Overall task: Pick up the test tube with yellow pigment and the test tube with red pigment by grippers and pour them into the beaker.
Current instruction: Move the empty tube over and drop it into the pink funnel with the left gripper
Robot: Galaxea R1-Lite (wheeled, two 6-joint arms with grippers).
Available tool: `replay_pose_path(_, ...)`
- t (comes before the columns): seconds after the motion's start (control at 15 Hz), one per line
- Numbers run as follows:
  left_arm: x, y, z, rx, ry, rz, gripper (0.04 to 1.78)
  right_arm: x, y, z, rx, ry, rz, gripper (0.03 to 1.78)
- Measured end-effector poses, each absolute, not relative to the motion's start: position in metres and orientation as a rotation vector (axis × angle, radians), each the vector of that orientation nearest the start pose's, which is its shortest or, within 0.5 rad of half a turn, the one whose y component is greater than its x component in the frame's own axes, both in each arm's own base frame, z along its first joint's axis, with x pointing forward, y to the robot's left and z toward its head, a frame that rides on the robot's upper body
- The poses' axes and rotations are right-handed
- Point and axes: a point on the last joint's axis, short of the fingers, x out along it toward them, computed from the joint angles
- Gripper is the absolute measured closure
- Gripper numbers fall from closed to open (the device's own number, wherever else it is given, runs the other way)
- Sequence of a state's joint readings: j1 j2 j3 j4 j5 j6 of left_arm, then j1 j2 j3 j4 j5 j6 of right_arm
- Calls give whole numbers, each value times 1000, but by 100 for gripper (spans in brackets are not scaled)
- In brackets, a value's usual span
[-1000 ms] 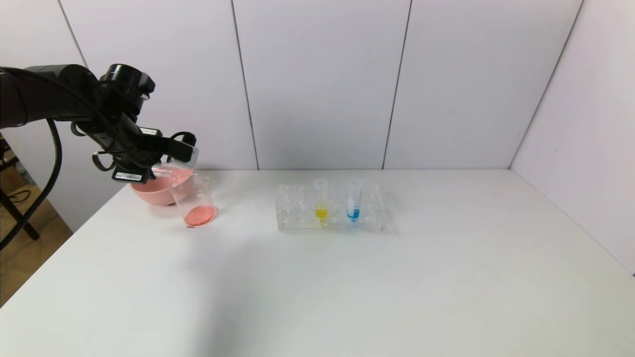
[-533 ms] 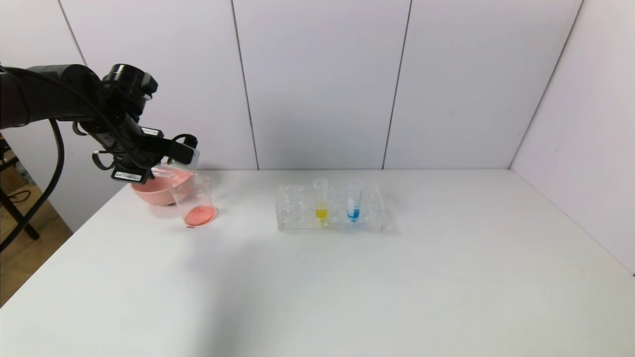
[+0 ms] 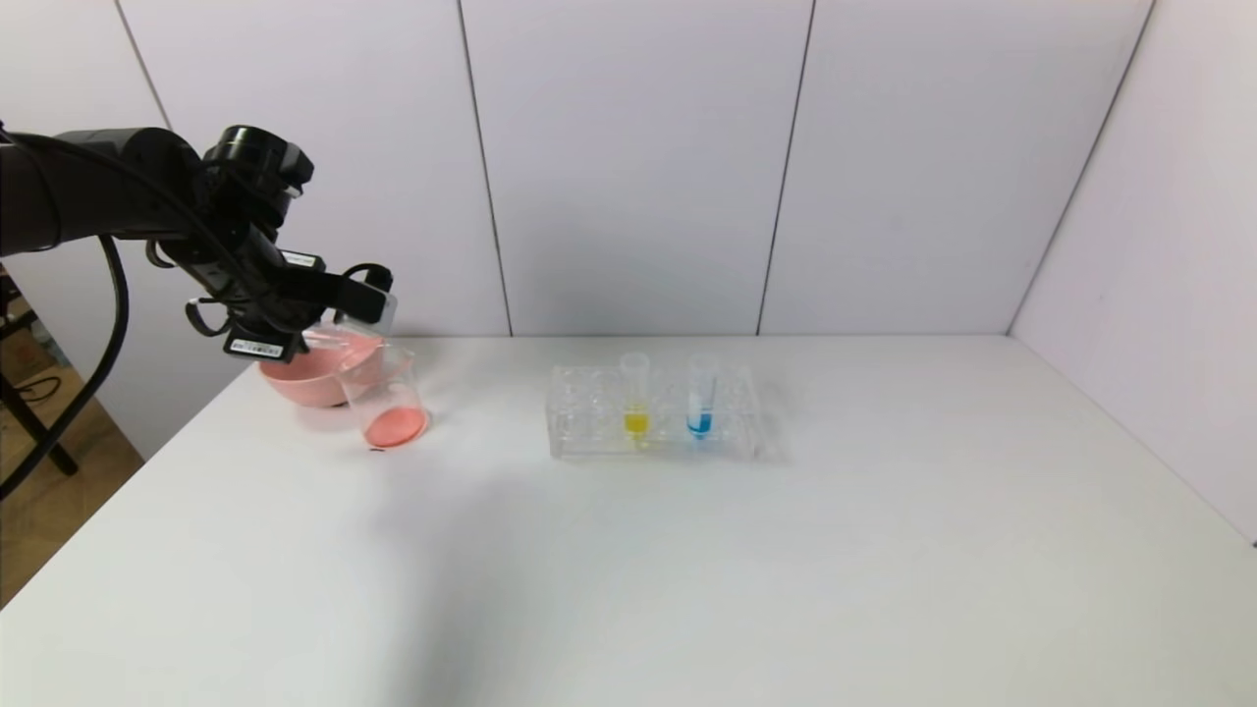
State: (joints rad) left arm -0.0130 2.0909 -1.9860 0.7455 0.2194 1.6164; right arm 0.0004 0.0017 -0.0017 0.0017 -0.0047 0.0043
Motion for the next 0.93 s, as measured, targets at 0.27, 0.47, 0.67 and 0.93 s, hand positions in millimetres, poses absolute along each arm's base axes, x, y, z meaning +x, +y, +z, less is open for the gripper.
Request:
replay_pose_path(0.27, 398, 1, 239, 1610, 827, -548, 139, -23, 0, 76, 4, 2, -4, 11)
replay_pose_path(0.47, 399, 1, 238, 1612, 827, -548, 139, -23, 0, 76, 4, 2, -4, 11)
replay_pose_path(0.67, 399, 1, 237, 1622, 852, -528, 139, -23, 0, 76, 5, 2, -4, 11)
replay_pose_path(0.93, 399, 1, 237, 1617, 856, -521, 139, -23, 0, 76, 4, 2, -5, 11)
